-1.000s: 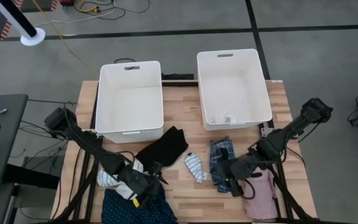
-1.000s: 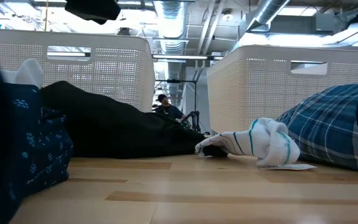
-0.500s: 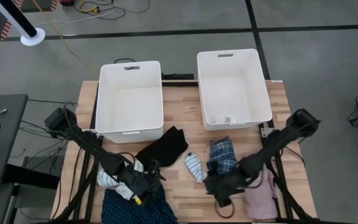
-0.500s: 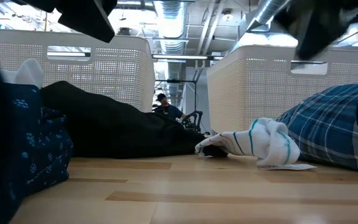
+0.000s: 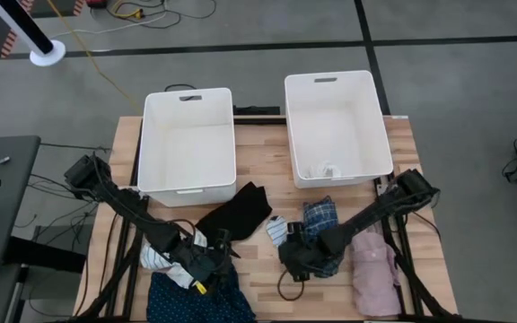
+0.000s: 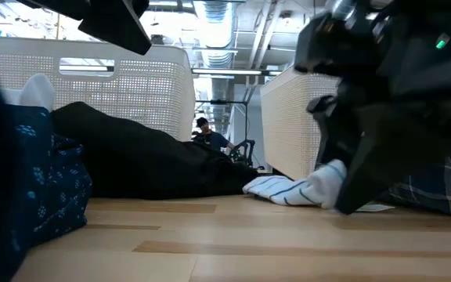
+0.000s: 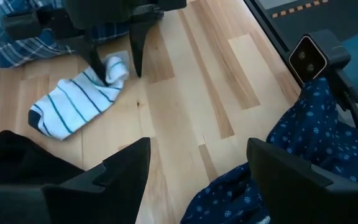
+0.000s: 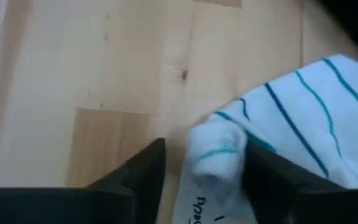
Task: Sort clothes
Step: Put the right striped sock into the right bin
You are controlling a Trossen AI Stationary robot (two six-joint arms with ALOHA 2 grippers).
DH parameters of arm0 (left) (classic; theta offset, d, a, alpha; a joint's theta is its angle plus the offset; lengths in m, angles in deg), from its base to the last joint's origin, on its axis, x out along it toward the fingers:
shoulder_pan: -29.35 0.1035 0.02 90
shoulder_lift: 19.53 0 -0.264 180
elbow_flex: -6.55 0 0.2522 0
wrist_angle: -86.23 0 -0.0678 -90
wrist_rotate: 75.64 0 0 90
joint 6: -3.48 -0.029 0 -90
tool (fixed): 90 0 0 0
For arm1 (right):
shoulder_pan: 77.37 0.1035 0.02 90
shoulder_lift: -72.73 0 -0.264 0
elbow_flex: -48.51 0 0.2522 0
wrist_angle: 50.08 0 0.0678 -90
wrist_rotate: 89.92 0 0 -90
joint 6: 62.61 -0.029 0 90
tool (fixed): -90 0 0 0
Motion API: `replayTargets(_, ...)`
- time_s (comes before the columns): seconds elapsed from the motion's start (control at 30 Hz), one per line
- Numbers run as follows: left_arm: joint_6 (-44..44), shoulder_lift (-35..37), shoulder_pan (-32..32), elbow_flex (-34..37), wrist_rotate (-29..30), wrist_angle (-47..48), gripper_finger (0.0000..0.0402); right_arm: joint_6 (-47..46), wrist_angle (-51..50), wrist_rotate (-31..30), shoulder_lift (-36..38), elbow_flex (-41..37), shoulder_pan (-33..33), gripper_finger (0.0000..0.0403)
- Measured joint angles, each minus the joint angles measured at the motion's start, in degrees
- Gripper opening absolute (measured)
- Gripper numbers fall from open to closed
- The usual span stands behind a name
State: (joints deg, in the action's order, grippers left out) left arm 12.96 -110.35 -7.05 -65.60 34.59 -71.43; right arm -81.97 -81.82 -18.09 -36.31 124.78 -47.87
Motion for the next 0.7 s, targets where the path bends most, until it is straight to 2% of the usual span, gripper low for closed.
replayTargets(0.07, -0.1, 0.0, 0.0, 0.0, 0.2, 0.0, 0.0263, 0.4, 0.0, 0.0, -0.3, 0.1, 0.0, 0.0159)
replayTargets(0.17, -0.8, 0.0, 0.0, 0.0, 0.6, -0.3, 0.0263, 2.0, -0.1, -0.1, 0.1, 0.1, 0.5, 0.0053)
replayTargets(0.2, -1.3, 0.0, 0.0, 0.0, 1.0, -0.5, 0.0263, 3.0, -0.1, -0.1, 0.4, 0.0, 0.8, 0.0030)
replayTargets(0.4, -5.9, 0.0, 0.7, 0.0, 2.6, -5.1, 0.0263, 5.9, 0.2, -5.8, 5.1, 1.6, 2.4, 0.0014)
replayTargets(0.57, -10.4, 0.0, 2.3, 0.0, 2.9, -11.7, 0.0263, 12.9, 2.2, -11.6, 10.3, 4.8, 4.4, 0.0006)
replayTargets(0.7, -12.8, 0.0, 3.6, 0.0, 6.6, -16.4, 0.0263, 19.6, 7.0, -12.9, 14.2, 6.3, 5.9, 0.0005)
